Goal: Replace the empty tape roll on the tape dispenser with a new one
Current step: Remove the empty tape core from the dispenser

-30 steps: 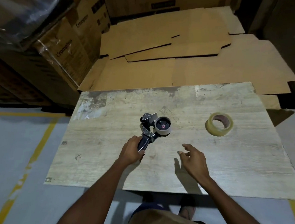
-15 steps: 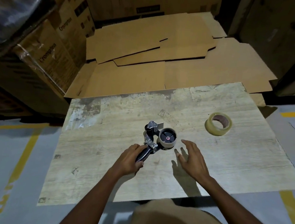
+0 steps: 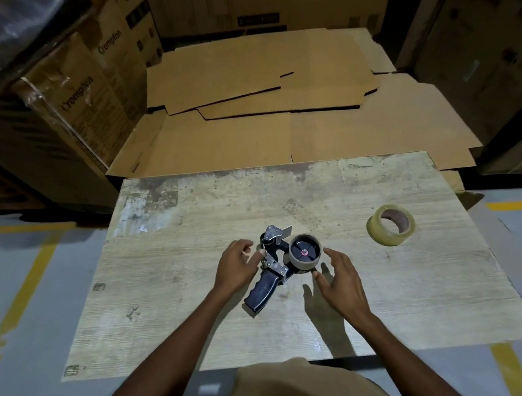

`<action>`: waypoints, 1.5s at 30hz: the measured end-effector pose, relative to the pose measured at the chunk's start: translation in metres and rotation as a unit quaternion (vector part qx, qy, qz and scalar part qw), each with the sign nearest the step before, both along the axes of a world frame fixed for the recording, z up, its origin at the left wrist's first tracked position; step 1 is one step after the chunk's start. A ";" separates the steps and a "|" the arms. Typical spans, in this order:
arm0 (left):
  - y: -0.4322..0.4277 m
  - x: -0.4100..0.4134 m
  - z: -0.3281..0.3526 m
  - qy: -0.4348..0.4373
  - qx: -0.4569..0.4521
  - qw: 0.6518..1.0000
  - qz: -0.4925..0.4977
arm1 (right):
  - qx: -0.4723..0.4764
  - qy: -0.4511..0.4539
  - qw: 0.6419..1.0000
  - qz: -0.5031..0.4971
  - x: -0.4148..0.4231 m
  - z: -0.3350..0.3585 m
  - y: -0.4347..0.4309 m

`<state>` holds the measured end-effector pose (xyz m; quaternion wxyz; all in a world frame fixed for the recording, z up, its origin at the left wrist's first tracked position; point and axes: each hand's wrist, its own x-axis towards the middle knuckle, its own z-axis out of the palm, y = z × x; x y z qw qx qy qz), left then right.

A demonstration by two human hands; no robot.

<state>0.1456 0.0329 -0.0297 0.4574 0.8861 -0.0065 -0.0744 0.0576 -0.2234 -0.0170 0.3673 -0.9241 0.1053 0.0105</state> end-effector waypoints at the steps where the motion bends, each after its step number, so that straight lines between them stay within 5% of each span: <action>1: -0.003 0.003 -0.004 0.043 0.007 0.999 0.009 | 0.003 0.004 1.000 -0.003 0.002 0.000 0.002; 4: -0.005 0.003 -0.011 0.190 0.022 0.980 -0.049 | 0.040 0.019 0.998 -0.034 0.004 0.003 0.007; 7: -0.001 -0.005 -0.013 0.172 0.016 0.982 -0.080 | 0.143 0.099 0.979 -0.102 0.004 0.007 0.015; 11: 0.006 0.000 -0.005 0.059 -0.015 0.998 0.000 | 0.393 0.295 0.862 -0.125 0.009 0.016 0.041; 14: 0.014 0.009 0.006 -0.011 -0.019 0.999 0.029 | 0.473 0.367 0.791 -0.129 0.018 0.003 0.065; 25: 0.049 0.008 0.020 -0.065 -0.013 0.998 0.019 | 0.678 0.273 0.598 -0.328 0.042 -0.014 0.123; 32: 0.036 0.010 0.039 -0.078 -0.028 0.997 -0.011 | 0.656 0.207 0.652 -0.319 0.042 0.025 0.076; 36: 0.022 0.014 0.048 -0.079 -0.047 0.995 -0.035 | 0.591 0.237 0.737 -0.225 0.022 0.032 0.037; 40: 0.011 0.022 0.060 -0.069 -0.070 0.993 -0.059 | 0.408 0.214 0.880 -0.117 0.011 0.032 0.005; 45: -0.003 0.041 0.080 -0.011 -0.117 0.988 -0.104 | 0.342 0.204 0.917 -0.008 0.015 0.046 -0.018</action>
